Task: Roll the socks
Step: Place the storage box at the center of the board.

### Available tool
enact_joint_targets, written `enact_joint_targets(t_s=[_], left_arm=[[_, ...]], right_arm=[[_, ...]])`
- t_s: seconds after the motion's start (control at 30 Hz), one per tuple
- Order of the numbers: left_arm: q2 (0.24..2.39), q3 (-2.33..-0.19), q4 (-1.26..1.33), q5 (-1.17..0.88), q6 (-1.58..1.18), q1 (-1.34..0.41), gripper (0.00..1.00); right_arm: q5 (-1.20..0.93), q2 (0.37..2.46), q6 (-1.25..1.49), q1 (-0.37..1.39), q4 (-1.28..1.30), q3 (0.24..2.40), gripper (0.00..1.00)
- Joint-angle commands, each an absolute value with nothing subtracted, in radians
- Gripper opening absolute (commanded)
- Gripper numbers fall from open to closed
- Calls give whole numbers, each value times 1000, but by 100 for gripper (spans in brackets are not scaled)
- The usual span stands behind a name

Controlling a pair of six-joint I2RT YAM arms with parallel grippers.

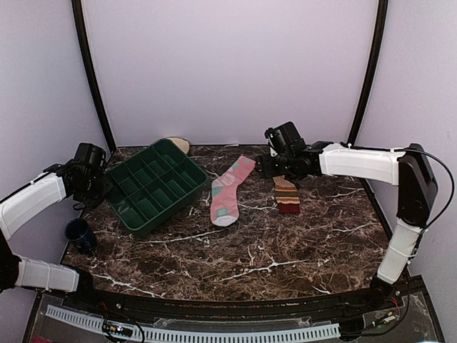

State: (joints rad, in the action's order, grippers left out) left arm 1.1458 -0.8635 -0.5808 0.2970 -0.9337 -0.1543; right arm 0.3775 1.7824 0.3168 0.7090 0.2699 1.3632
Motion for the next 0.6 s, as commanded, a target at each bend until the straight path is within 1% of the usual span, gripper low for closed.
enact_joint_targets(t_s=[0.0,0.33,0.47,0.57], left_arm=[[1131,-850,-451,309,-1080,-132,0],[1110,-739,-411,277,-1205,-132,0],[1119,-745,-409,275,-1206,-132,0],[1127,-745,-403,272,-1212,-131,0]], right_arm=[[314,1816,273,735,265,1401,84],[202,1916,256,844,296,1462,84],[145,1929,214,891,304,1455,84],[157,1939,175,922,323,1447,83]])
